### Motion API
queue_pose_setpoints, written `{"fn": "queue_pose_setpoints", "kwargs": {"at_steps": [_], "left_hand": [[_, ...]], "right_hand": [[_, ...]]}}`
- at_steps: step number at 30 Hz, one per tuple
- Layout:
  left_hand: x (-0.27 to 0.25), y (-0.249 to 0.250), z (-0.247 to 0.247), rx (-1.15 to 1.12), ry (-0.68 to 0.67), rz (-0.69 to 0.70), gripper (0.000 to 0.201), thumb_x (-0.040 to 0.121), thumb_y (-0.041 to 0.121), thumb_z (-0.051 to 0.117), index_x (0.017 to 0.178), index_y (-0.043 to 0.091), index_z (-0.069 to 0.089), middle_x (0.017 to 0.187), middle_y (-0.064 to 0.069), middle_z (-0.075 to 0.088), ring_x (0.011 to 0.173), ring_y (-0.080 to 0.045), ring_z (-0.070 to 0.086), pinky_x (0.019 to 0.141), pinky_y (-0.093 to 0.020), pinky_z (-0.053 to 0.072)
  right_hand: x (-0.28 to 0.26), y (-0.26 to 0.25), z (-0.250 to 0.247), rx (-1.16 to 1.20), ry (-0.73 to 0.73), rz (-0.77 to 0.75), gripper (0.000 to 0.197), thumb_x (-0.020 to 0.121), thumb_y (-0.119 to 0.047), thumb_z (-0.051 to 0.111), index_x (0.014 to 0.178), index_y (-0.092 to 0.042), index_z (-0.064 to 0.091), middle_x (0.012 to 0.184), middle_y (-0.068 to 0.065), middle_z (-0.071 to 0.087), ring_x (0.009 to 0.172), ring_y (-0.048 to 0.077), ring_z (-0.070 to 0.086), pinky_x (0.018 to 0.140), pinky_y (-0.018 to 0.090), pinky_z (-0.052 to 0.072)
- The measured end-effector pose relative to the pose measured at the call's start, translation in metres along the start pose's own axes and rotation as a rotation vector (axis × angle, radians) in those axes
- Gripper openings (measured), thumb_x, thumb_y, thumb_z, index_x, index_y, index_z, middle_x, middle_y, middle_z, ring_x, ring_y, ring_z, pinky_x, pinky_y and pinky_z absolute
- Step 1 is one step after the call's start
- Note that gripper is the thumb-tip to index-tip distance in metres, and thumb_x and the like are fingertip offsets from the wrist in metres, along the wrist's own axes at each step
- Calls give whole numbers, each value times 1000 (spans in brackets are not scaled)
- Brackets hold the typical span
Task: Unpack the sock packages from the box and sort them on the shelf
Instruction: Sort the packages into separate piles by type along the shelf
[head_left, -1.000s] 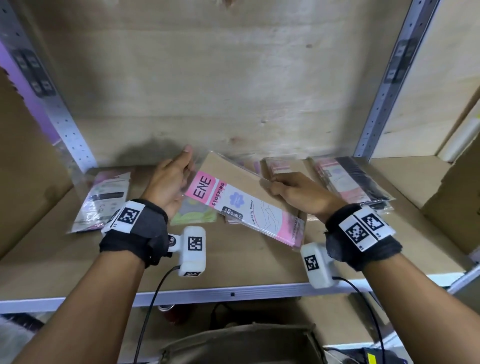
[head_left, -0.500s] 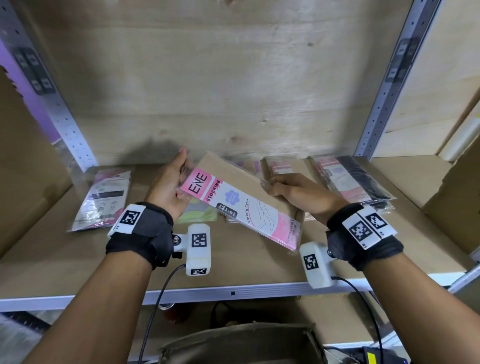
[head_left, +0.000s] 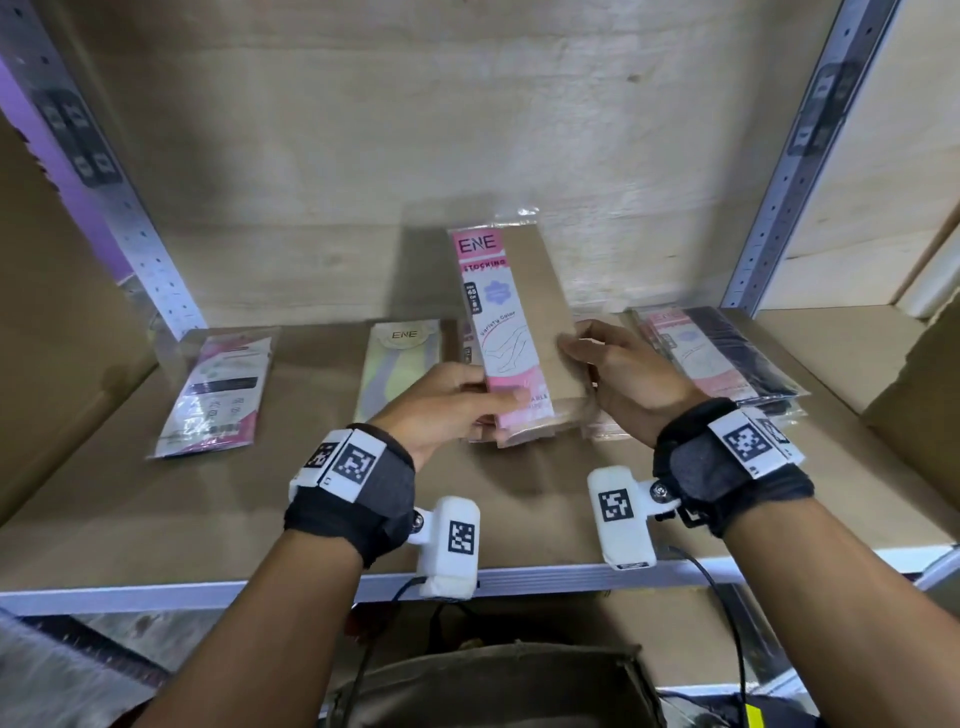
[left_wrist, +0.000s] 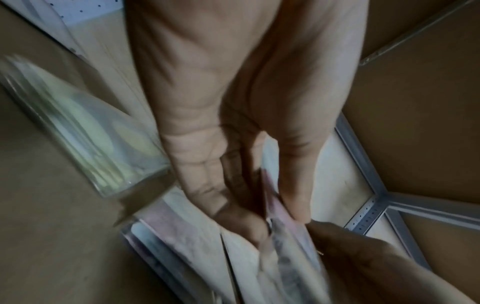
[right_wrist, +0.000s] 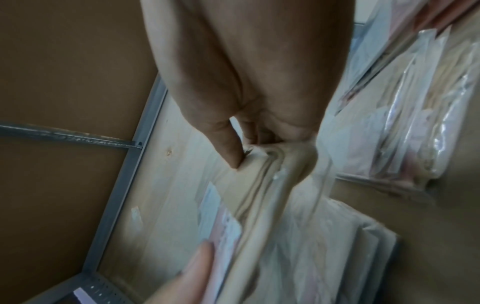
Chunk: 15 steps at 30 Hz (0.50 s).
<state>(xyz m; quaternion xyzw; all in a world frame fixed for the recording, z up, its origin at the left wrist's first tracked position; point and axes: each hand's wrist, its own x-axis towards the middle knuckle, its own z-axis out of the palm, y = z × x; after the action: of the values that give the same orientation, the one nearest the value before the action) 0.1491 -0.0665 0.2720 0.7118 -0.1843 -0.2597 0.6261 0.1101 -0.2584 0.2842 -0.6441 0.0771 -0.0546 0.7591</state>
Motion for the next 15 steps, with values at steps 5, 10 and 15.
{"fn": "queue_pose_setpoints", "kwargs": {"at_steps": [5, 10, 15], "left_hand": [[5, -3, 3, 74, 62, -21, 30, 88, 26, 75, 117, 22, 72, 114, -5, 74, 82, -8, 67, 77, -24, 60], [9, -2, 2, 4, -22, -136, 41, 81, 49, 76, 114, 26, 65, 100, -7, 77, 90, -27, 76, 75, -33, 63], [15, -4, 7, 107, 34, -194, 64, 76, 66, 72, 107, 10, 62, 74, -9, 76, 62, -19, 73, 52, -22, 55]], "right_hand": [[1, 6, -8, -12, -2, -43, 21, 97, 3, 53, 81, -10, 56, 96, 19, 51, 86, 28, 46, 76, 36, 39], [4, -1, -17, -13, 42, -99, 10, 97, 1, 53, 92, -7, 56, 98, 20, 48, 74, 29, 44, 55, 33, 35], [4, -5, -25, 11, 75, -139, 14, 98, 2, 50, 112, -2, 53, 95, 22, 51, 73, 33, 41, 42, 31, 34]]}}
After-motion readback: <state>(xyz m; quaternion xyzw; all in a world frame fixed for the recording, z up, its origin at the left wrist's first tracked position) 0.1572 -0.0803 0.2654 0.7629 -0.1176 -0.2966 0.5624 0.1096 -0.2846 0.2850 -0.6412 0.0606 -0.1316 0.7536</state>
